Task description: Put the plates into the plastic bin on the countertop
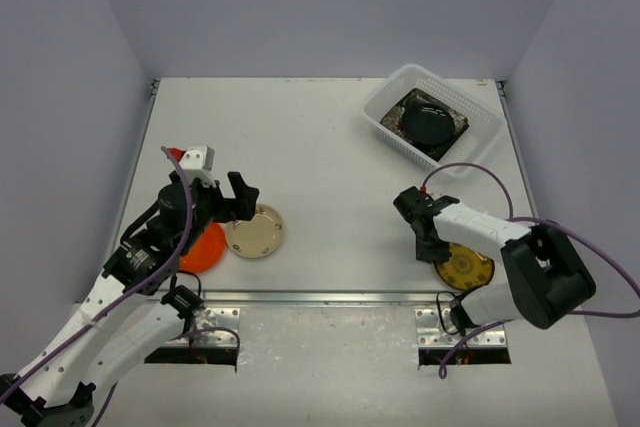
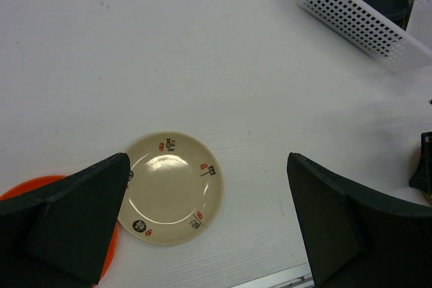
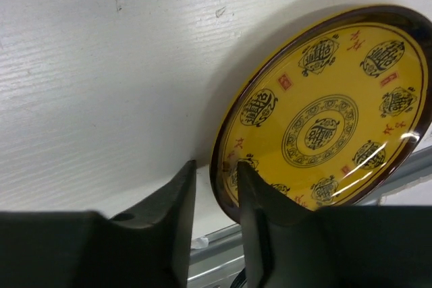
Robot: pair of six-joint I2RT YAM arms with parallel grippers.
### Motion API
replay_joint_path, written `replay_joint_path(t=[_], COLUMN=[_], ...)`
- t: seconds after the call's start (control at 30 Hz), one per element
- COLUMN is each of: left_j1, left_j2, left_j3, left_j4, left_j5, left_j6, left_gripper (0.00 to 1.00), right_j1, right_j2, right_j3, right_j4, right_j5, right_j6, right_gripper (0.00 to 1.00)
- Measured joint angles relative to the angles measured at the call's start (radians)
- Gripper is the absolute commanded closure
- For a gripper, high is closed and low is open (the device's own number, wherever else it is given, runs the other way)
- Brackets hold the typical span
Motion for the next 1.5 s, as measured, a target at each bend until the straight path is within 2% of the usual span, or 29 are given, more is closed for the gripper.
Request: replay_joint_path(t=[0.07,0.1,0.3,0.43,0.67,0.87,1.07,1.17,1.23,1.37,1.5], left_j1=[-0.002,-0.002,-0.015,-0.016,-0.017,-0.020,-0.020,-0.021,-0.021,-0.021,-0.021], left_j2=[-0.004,-0.006,-0.019,-0.021,-0.024,-0.042,-0.042,-0.042,-0.044,-0.085,-0.167], left_j3=[0.000,0.000,0.000,0.000,0.000,0.000,0.000,0.000,0.006,0.016,0.018], left_j4=[0.000,0.000,0.000,0.000,0.000,0.000,-0.003,-0.029,-0.070,-0.124,-0.143], left_j5=[0.000,0.000,0.000,0.000,0.000,-0.004,-0.038,-0.119,-0.205,-0.323,-0.380], left_j6=[0.000,0.000,0.000,0.000,0.000,0.000,-0.009,-0.041,-0.080,-0.134,-0.158], left_gripper=[0.00,0.00,0.00,0.00,0.00,0.00,0.00,0.00,0.00,0.00,0.00], right_j1=[0.000,0.000,0.017,0.098,0.351,0.488,0.596,0.578,0.521,0.332,0.139], right_j2=[0.007,0.010,0.035,0.075,0.193,0.241,0.249,0.250,0.253,0.299,0.464], right_j3=[0.000,0.000,0.015,0.073,0.314,0.460,0.699,0.781,0.834,0.960,1.164], right_j4=[0.002,0.002,-0.012,-0.074,-0.147,-0.265,-0.336,-0.306,-0.265,-0.167,-0.061], right_j5=[0.002,0.003,0.045,0.092,0.173,0.247,0.348,0.384,0.378,0.340,0.315], right_j6=[0.002,0.000,-0.023,-0.049,-0.109,-0.123,-0.212,-0.335,-0.429,-0.598,-0.756], right_gripper=[0.97,1.00,1.00,1.00,1.00,1.00,1.00,1.00,1.00,1.00,1.00])
